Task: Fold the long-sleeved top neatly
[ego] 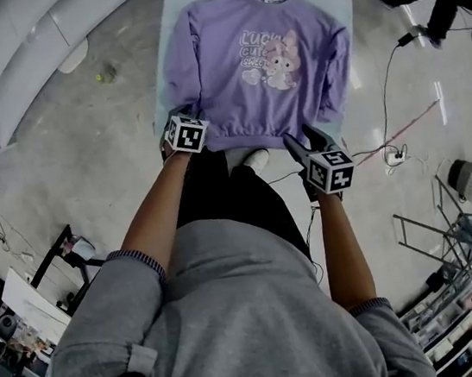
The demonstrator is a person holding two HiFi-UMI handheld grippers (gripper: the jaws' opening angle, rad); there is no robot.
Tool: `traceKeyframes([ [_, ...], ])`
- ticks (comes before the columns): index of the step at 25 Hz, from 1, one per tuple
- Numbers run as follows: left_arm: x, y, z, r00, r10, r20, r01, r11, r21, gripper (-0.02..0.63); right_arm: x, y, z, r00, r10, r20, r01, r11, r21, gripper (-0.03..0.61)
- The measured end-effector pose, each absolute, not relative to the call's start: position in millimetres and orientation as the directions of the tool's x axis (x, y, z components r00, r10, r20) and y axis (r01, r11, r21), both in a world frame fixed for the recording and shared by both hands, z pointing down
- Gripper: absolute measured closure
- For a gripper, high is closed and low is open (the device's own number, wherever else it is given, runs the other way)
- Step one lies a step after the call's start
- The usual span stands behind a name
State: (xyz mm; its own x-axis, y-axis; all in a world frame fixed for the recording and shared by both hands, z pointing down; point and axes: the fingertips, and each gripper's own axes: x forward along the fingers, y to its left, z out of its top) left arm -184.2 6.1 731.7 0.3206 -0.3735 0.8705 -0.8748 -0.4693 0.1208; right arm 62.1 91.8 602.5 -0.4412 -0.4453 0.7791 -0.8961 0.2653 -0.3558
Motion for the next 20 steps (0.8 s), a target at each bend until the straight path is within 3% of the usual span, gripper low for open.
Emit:
traceKeyframes([
  [4, -196.4, -3.6, 740.7, 0.307, -0.368, 0.878, -0.879, -0.463, 0.113, 0.474, 53.1, 85.2, 606.7, -0.437, -0.430, 0.790, -0.898, 0.261, -0.355, 0.313],
  [6, -204.3, -10.5, 743.1, 0.302, -0.377, 0.875, -0.884, -0.455, 0.109, 0.555, 47.4, 80.0, 608.5, -0.437, -0.424, 0.793, -0.898, 0.263, -0.353, 0.313],
  [8, -210.6, -14.0, 743.3, 0.309, -0.380, 0.872, -0.881, -0.460, 0.112, 0.571, 40.9, 75.6, 609.0, -0.437, -0.421, 0.795, -0.897, 0.266, -0.353, 0.313],
  [20, -306.3, -63.5, 635.3, 0.312, -0.560, 0.768, -0.937, -0.317, 0.149, 0.588, 7.8, 27.7, 584.5, -0.462, -0.439, 0.771, -0.881, 0.326, -0.343, 0.318],
])
